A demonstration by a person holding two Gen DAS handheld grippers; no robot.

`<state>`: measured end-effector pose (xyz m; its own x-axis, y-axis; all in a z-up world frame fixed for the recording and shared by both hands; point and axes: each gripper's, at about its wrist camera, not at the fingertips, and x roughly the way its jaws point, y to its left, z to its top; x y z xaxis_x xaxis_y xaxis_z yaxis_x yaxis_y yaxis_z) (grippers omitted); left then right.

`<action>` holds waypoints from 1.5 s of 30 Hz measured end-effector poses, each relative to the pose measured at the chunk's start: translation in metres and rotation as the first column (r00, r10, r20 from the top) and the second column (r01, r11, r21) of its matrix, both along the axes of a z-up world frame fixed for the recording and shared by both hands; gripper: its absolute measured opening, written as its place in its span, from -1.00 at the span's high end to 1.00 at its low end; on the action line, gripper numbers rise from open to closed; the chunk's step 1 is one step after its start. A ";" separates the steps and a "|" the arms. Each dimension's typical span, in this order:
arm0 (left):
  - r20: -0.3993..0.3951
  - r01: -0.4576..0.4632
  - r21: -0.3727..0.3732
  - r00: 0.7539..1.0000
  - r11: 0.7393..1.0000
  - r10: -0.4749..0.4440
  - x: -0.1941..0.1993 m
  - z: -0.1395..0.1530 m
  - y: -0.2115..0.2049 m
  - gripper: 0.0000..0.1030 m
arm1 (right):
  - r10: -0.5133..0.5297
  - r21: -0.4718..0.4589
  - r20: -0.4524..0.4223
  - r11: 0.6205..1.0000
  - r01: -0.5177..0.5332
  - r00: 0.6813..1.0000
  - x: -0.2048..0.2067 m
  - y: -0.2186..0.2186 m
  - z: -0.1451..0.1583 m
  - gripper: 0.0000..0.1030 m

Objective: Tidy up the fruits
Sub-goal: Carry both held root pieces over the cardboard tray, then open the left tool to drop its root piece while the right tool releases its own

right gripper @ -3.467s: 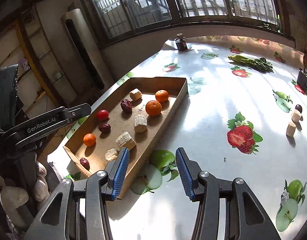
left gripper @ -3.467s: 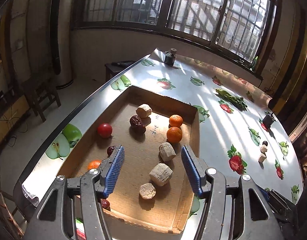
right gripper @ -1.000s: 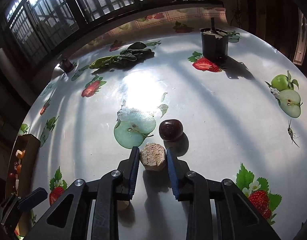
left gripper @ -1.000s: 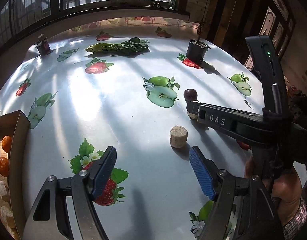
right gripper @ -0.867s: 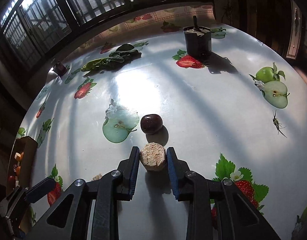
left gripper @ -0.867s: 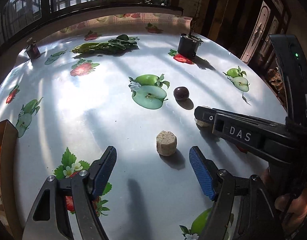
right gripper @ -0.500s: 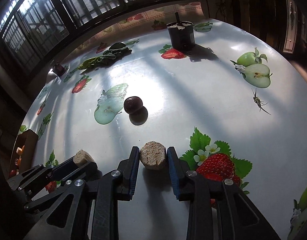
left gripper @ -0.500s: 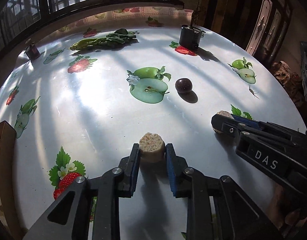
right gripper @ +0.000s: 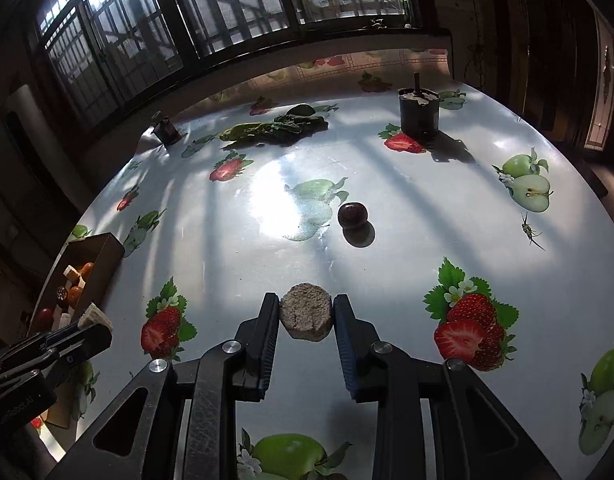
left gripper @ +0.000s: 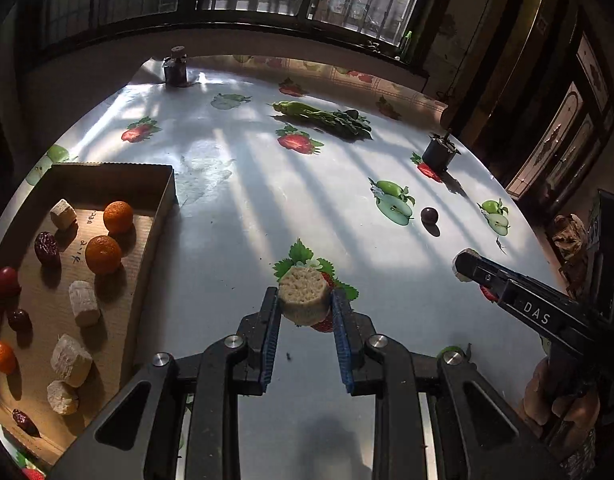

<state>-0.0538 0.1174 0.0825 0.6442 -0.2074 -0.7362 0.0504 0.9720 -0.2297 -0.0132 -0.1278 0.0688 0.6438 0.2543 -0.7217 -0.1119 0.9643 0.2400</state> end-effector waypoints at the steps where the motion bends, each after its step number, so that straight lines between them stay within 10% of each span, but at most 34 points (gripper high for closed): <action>1: 0.006 -0.043 0.002 0.999 0.999 0.043 -0.007 0.002 0.020 0.53 | 0.025 0.003 0.007 1.000 -0.025 1.000 -0.004 0.012 0.004 0.42; 13: -0.011 -0.430 0.039 0.903 0.902 0.430 -0.075 -0.016 0.202 0.52 | 0.383 0.030 0.008 0.923 -0.383 0.924 -0.043 0.194 0.012 0.41; 26: 0.003 -0.436 0.186 0.896 0.880 0.443 -0.069 -0.043 0.202 0.52 | 0.608 -0.083 -0.058 0.787 -0.611 0.792 -0.085 0.311 -0.027 0.41; 37: 0.019 -0.455 0.191 0.888 0.870 0.460 -0.069 -0.041 0.205 0.51 | 0.619 -0.149 -0.081 0.767 -0.624 0.781 -0.087 0.329 -0.043 0.40; 45: 0.067 -0.464 0.194 0.885 0.864 0.460 -0.074 -0.027 0.198 0.04 | 0.636 -0.166 -0.035 0.757 -0.632 0.771 -0.095 0.330 -0.035 0.39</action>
